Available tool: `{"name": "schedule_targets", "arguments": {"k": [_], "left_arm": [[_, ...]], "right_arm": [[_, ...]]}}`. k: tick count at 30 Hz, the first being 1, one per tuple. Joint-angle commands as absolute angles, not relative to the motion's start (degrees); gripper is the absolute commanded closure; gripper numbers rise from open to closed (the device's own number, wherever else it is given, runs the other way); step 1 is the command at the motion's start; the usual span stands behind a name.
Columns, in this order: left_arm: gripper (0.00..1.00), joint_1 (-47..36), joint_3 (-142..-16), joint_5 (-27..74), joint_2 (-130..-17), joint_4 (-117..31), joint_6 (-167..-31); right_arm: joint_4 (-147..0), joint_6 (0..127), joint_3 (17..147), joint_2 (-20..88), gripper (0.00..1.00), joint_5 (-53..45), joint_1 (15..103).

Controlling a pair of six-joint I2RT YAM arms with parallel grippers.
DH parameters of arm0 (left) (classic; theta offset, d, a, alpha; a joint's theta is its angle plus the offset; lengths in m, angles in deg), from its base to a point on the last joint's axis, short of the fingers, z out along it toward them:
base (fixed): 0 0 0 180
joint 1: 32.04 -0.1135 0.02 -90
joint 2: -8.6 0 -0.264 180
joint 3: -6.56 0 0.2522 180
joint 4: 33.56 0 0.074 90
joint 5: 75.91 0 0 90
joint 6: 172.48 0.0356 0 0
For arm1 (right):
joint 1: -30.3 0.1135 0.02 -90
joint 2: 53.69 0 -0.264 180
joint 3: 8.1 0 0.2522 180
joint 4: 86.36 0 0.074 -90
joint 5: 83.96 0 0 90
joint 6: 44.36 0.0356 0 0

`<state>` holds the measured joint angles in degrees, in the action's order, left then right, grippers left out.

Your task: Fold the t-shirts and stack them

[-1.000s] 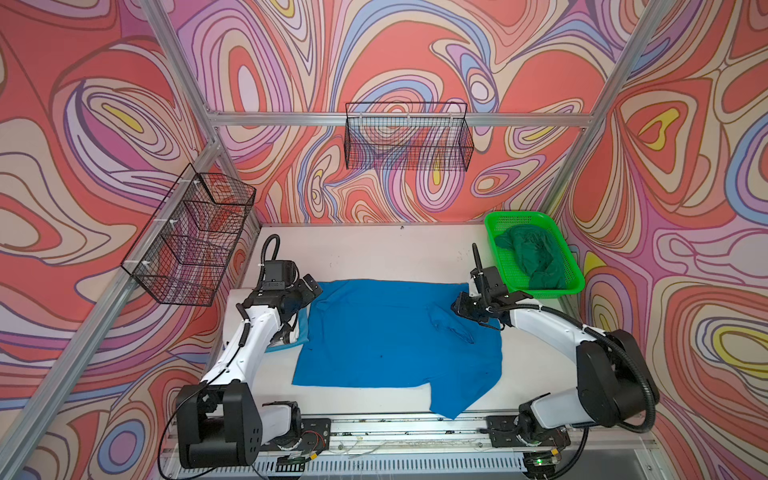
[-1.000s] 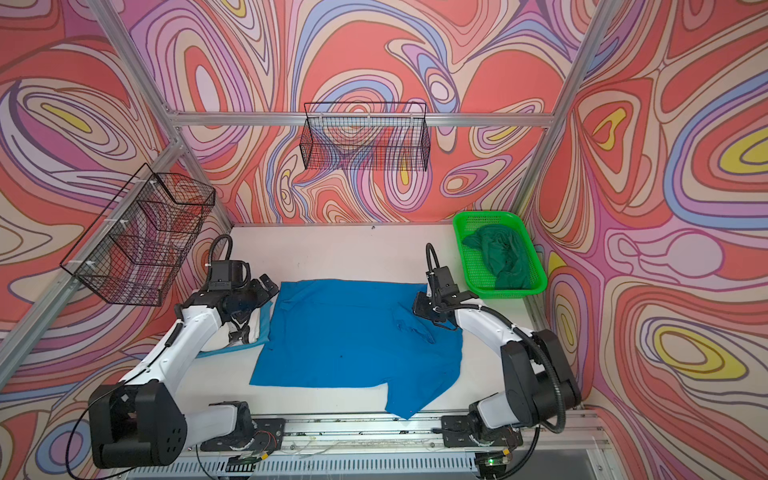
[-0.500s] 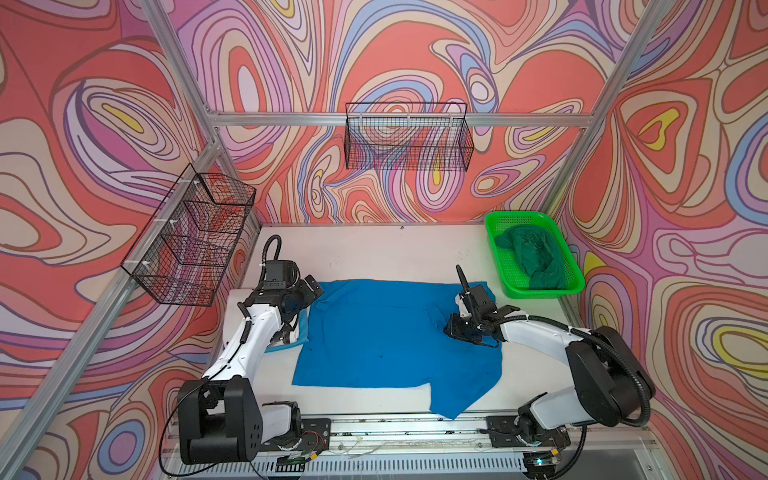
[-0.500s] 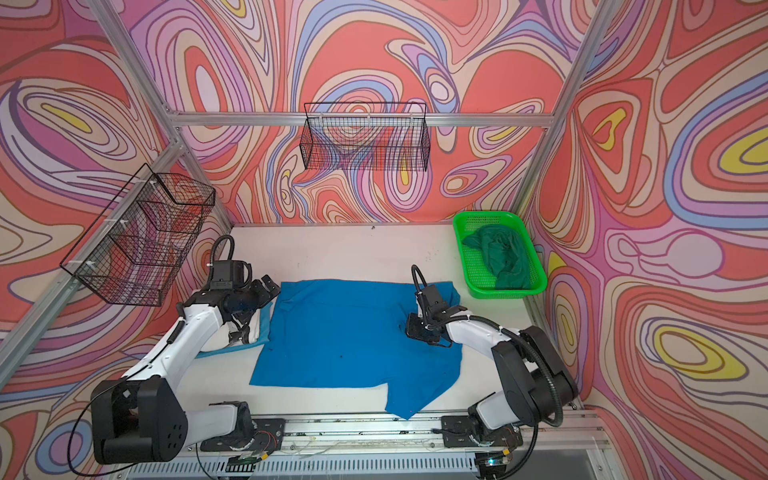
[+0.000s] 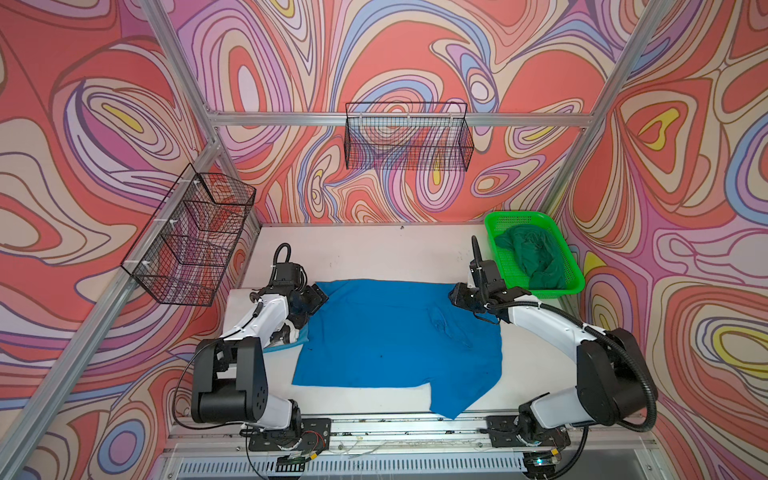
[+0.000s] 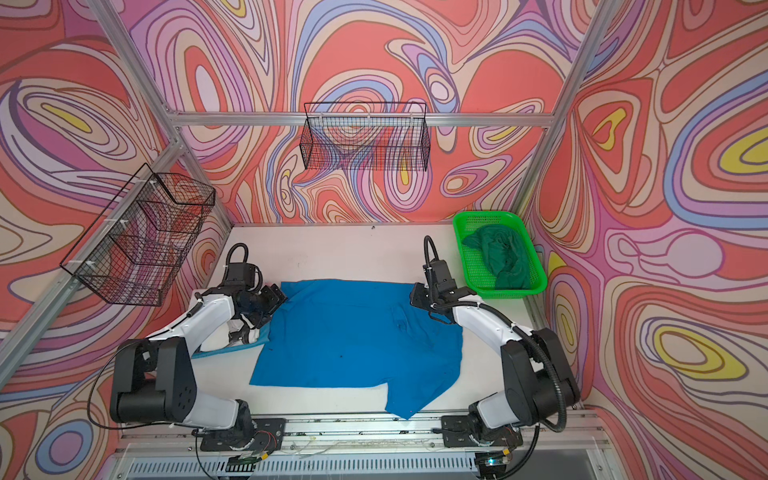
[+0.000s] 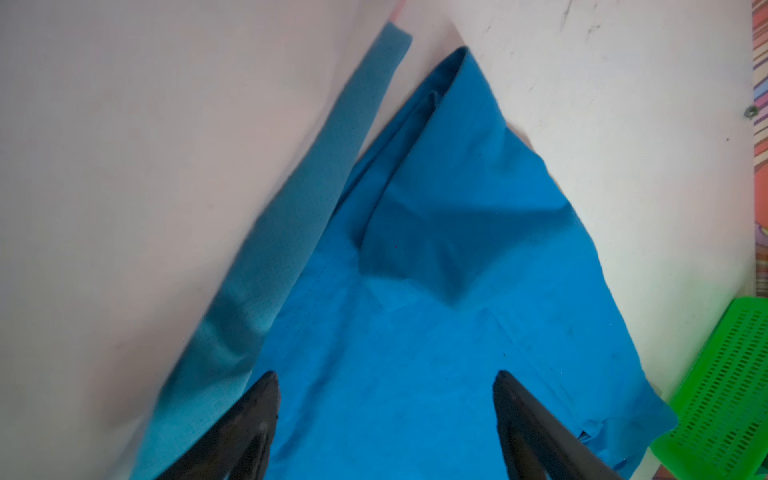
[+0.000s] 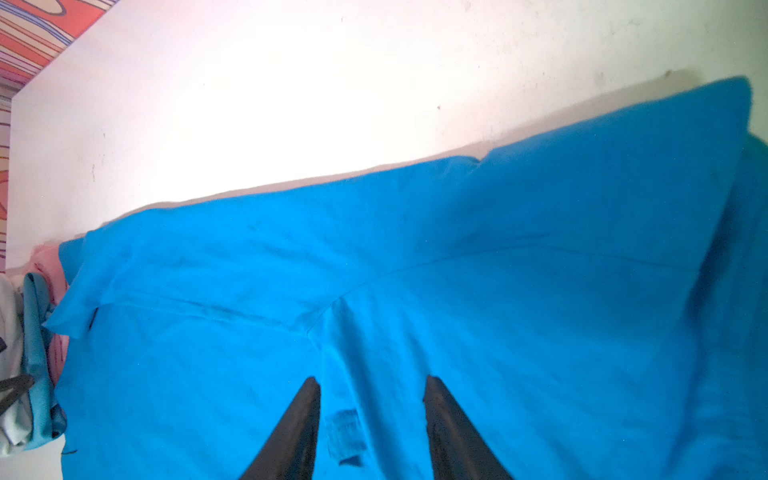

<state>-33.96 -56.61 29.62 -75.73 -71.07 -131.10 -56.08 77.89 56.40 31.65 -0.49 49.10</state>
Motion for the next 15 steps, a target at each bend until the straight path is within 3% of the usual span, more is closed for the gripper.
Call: {"name": "schedule_targets", "arguments": {"k": [1,15], "left_arm": [[0.20,-33.8,-54.4,31.1,-76.0,-66.1,-141.7],[0.29,-31.7,-51.9,24.8,-80.5,-59.3,-162.6]], "right_arm": [[-62.0,78.7,55.2,32.8,0.55,-3.2,48.8],[-71.5,80.4,49.5,32.7,0.54,-8.8,48.8]]}}
